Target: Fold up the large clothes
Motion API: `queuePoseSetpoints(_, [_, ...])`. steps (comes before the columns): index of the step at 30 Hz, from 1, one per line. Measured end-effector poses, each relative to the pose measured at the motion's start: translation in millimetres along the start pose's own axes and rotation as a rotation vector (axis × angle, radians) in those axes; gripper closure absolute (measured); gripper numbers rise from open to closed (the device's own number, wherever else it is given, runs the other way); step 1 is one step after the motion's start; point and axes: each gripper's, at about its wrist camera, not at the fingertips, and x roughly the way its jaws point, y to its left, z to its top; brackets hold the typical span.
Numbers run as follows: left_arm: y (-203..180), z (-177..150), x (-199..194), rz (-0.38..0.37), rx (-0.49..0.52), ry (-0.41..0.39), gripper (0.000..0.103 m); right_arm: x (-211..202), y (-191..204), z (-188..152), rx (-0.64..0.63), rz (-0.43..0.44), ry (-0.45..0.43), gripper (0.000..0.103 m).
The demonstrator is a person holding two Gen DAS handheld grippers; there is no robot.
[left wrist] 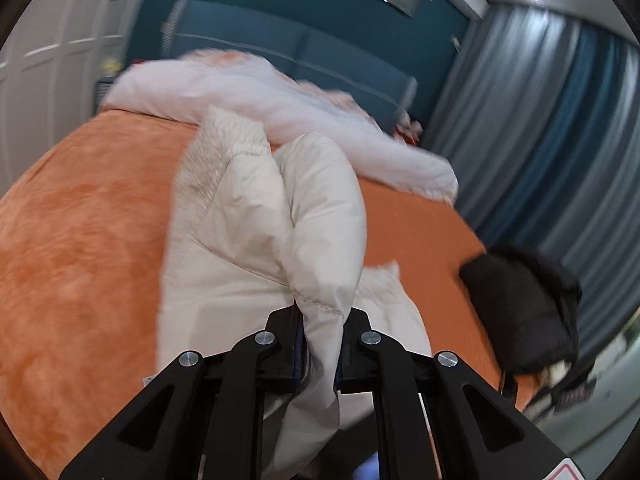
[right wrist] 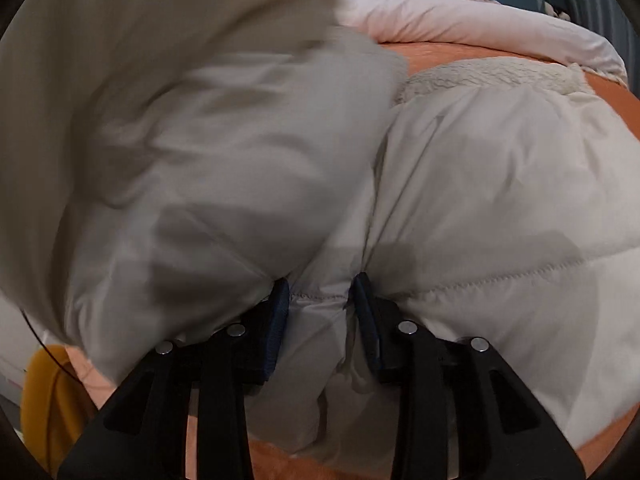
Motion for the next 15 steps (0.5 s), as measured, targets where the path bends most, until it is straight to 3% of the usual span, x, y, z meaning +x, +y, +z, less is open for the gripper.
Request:
queuePoseSetpoints(4, [-44.7, -7.4, 51.2, -0.032, 0.097, 0.136, 0.096, -16.5, -10.6, -8.8, 0.017, 0.066, -0.032, 0.072])
queuePoseSetpoints(7, [-72.4, -16.7, 78.0, -0.066, 0.2, 0.257, 0.096, -46.8, -28.9, -16.9, 0.093, 0.114, 0.065, 0.073])
queuePoseSetpoints(9, [-85.1, -21.6, 92.2, -0.102, 0.216, 0.334, 0.096, -66.0, -48.0, -27.8, 0.149, 0.136, 0.094, 0.073])
queuePoseSetpoints(12, [-109.0, -35.5, 113.1, -0.045, 0.34, 0.334, 0.096, -107.1, -87.2, -43.7, 0.289, 0.16, 0.085, 0.07])
queuePoseSetpoints(15, [-117.3, -55.7, 139.9, -0.043, 0.323, 0.369, 0.096, -146.4, -127.6, -53.8, 0.444, 0.15, 0.026, 0.07])
